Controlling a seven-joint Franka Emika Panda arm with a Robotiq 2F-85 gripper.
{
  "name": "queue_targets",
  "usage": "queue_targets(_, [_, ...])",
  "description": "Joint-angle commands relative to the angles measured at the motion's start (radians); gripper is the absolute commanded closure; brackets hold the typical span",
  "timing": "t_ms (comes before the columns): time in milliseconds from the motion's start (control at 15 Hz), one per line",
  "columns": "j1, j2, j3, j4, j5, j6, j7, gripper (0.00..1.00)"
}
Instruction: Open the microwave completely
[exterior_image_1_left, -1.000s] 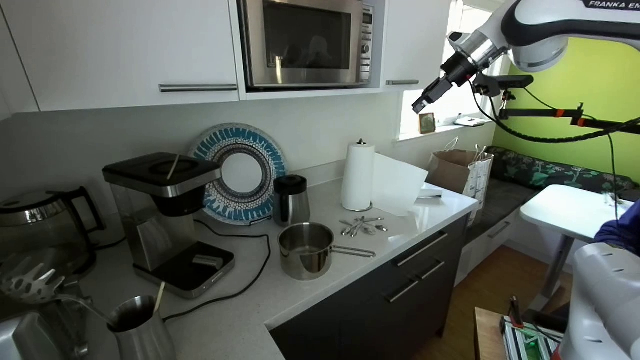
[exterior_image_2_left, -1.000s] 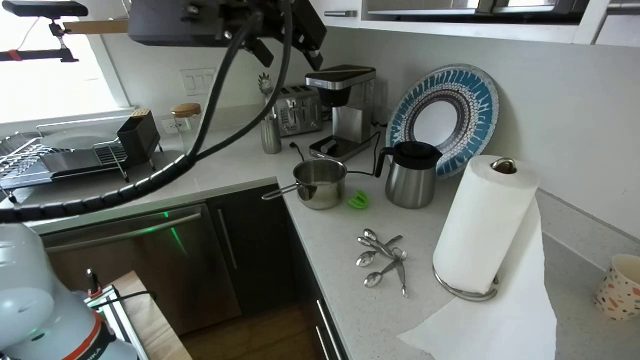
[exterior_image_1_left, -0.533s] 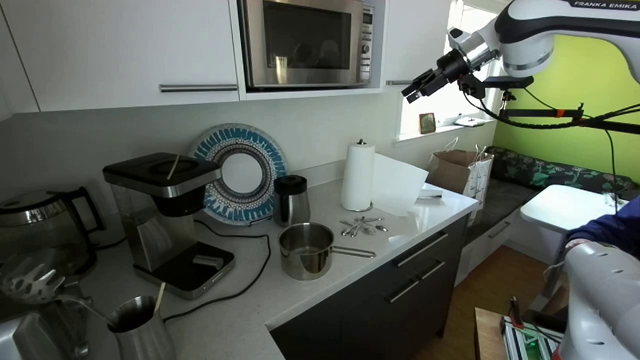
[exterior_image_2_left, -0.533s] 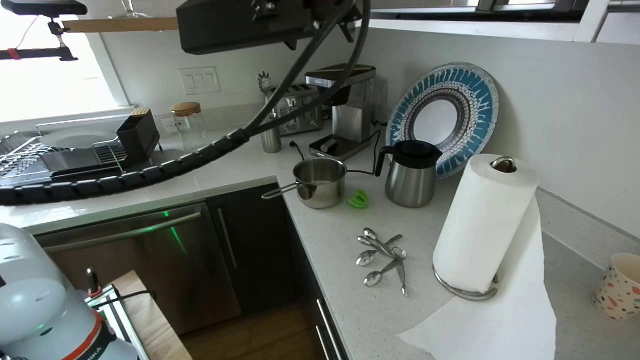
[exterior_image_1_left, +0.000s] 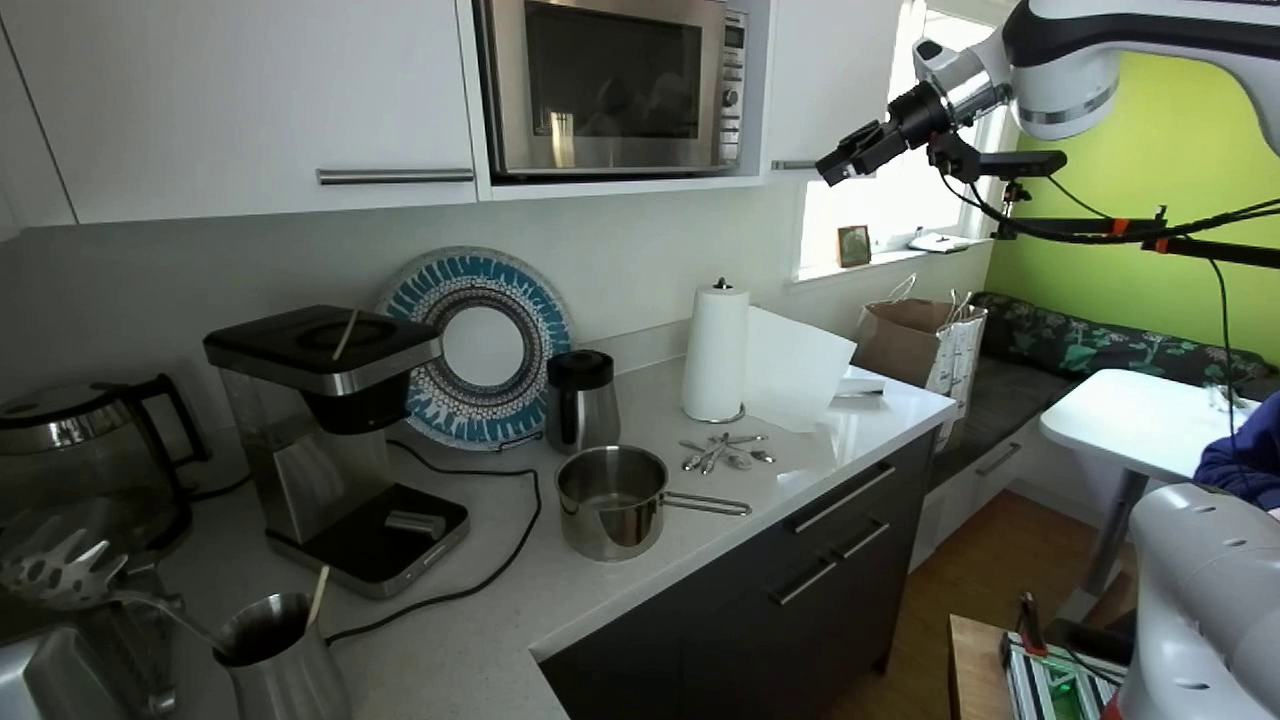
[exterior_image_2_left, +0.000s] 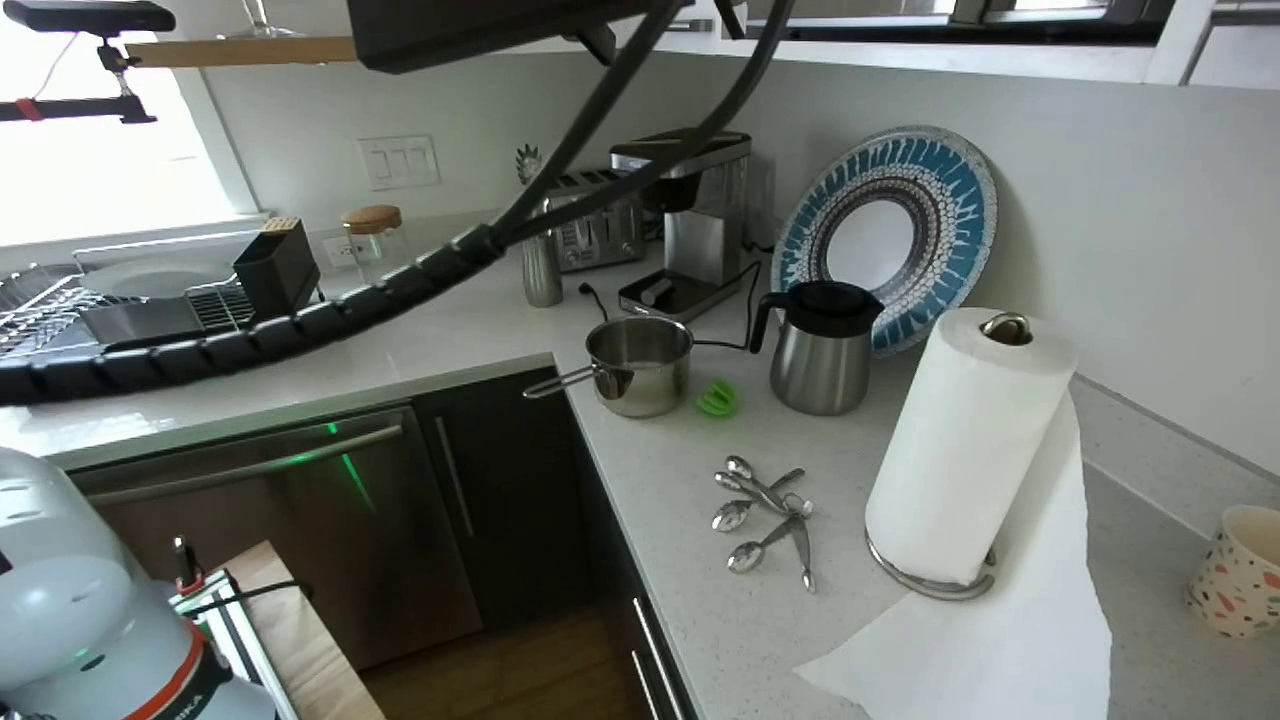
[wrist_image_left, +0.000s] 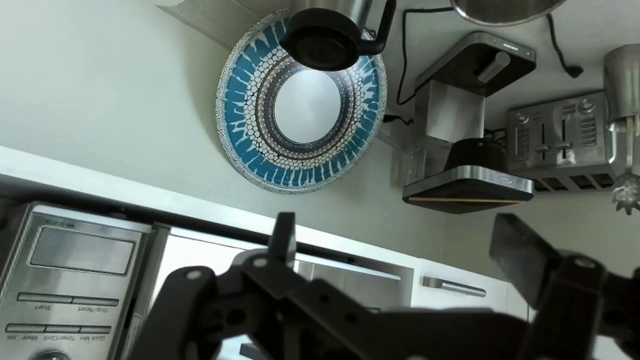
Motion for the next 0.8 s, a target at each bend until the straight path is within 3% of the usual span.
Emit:
queue_targets(0, [0.009,0.032,-0.026,0.029,0.041,0.099,-0.082,0.0])
queue_targets(267, [0.151,0.07,-0.157,0.092,0.137,0.343,-0.282,0.0])
queue_targets(467, [0.307,0.091,-0.294,0.146,0.277,0.45,-0.281,0.0])
queue_targets(733, [0.485,0.12,-0.441,0.221,0.36,0.521,-0.203,0.0])
